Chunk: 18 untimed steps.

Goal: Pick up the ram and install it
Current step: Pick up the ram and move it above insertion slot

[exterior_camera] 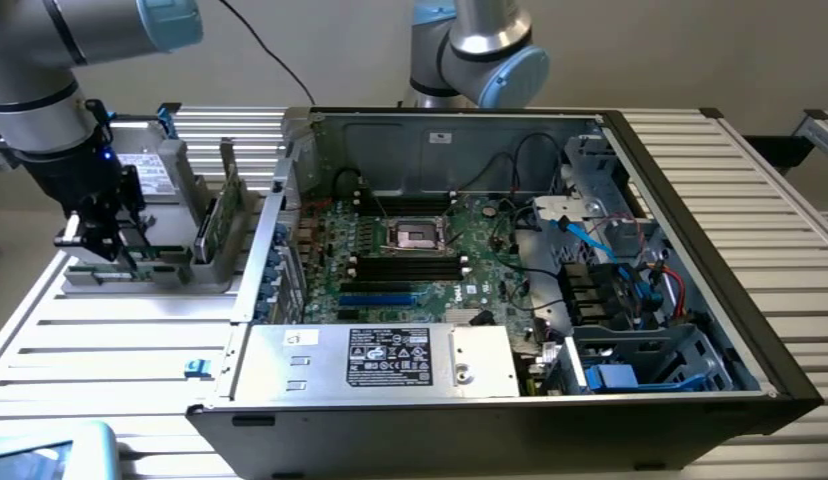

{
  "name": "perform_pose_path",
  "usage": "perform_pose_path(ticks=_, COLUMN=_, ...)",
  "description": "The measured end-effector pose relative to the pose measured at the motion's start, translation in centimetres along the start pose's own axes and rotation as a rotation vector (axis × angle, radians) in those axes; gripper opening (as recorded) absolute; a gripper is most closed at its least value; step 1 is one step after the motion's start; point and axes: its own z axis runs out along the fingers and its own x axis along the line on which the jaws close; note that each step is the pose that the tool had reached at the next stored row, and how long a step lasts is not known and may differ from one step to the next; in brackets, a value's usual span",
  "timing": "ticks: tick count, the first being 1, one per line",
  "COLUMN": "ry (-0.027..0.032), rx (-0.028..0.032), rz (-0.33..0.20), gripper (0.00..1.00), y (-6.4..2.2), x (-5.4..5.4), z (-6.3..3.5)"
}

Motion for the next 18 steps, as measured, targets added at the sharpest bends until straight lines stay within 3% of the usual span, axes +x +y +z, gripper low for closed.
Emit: perform_pose_path(ticks=18, ry=0.0001, rx=0.0007, rz=0.000, gripper=0.43, y=0.40, x=0.0, z=2.37)
